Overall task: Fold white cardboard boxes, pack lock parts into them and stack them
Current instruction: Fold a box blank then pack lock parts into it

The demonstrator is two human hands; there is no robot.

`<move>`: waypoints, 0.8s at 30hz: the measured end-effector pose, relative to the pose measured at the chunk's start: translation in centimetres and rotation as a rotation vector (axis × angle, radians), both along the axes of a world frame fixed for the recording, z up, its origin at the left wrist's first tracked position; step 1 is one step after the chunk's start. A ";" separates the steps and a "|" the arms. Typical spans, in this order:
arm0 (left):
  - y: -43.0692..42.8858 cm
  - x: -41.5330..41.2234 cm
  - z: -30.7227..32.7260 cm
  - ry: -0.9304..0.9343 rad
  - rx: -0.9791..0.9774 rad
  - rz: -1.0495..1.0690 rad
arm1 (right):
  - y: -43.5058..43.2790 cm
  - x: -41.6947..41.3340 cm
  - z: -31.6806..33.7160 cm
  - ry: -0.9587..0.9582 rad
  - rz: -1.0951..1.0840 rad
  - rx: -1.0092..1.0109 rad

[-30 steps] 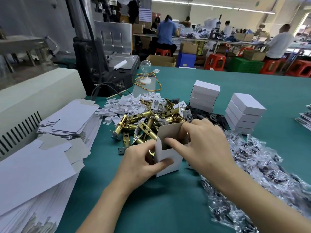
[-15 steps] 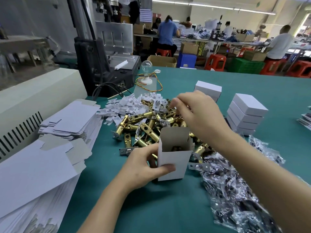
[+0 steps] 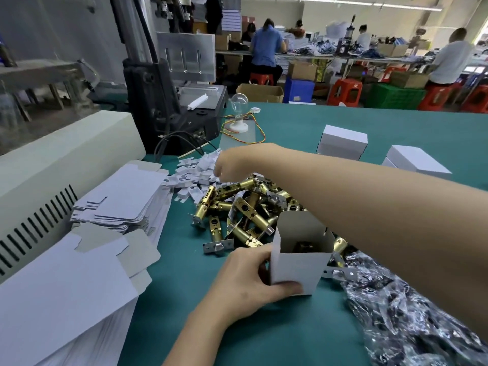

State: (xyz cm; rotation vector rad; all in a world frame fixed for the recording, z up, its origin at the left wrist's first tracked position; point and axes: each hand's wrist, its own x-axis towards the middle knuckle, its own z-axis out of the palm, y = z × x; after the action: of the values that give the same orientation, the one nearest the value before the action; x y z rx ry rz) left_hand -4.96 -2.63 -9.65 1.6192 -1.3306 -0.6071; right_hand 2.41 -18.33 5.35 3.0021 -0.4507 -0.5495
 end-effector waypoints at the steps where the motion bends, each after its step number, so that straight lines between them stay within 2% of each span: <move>1: 0.0 0.0 0.0 0.002 -0.002 0.004 | 0.2 0.4 -0.3 0.027 0.000 -0.010; 15: -0.1 -0.2 -0.2 -0.098 -0.018 0.032 | -0.5 1.8 -2.2 0.102 0.028 0.035; 21: 0.0 -0.3 -0.1 -0.062 -0.024 0.030 | -1.0 2.2 -3.1 0.048 0.004 0.072; 24: 0.0 -0.3 -0.1 -0.054 -0.016 0.029 | -1.5 2.2 -3.3 -0.015 0.001 0.152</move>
State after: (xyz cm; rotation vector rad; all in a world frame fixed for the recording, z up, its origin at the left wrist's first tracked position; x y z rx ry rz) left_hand -5.24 -2.61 -9.75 1.6496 -1.3455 -0.5375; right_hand 4.64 -19.79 2.05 3.1519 -0.4271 -0.5876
